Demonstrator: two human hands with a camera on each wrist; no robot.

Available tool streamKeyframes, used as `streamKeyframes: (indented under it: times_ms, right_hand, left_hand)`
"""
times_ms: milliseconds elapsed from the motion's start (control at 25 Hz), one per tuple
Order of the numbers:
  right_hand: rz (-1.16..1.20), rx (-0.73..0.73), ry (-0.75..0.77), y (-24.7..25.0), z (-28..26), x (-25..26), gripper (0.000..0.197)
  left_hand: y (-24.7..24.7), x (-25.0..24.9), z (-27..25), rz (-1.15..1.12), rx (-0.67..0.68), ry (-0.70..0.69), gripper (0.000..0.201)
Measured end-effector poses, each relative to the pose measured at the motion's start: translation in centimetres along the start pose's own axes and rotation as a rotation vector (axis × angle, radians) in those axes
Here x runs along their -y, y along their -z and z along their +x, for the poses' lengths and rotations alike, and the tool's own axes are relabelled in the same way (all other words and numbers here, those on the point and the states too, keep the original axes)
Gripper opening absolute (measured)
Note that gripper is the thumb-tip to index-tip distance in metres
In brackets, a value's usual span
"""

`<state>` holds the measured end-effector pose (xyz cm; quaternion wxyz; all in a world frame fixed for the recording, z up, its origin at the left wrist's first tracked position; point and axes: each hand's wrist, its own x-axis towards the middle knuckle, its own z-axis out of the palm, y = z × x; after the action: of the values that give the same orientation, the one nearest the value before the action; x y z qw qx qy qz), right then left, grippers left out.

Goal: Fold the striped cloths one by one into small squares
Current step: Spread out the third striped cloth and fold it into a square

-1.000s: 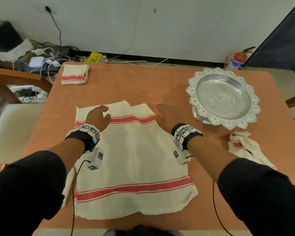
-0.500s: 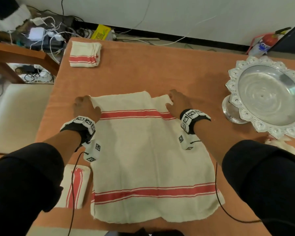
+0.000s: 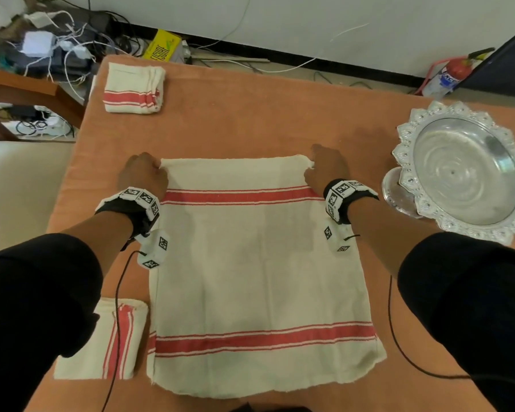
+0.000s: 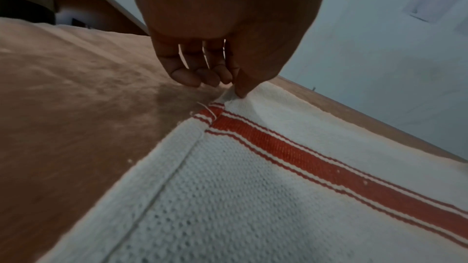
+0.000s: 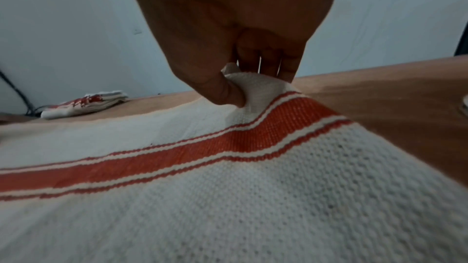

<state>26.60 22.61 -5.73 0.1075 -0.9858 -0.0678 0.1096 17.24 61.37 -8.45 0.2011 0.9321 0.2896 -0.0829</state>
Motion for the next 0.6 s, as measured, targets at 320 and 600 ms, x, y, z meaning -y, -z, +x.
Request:
streamKeyframes:
  times_ms: [320,600]
  right_hand:
    - [-0.652,0.032,0.043,0.2,1.9,-2.3,0.01]
    - [-0.214,0.185,0.108,1.1,3.6,-3.0,0.026]
  left_hand:
    - [0.1,-5.1,2.7,-0.019,-0.013,0.029,0.024]
    - [-1.3,-5.1,3.0,-0.063,-0.05,0.049,0.028]
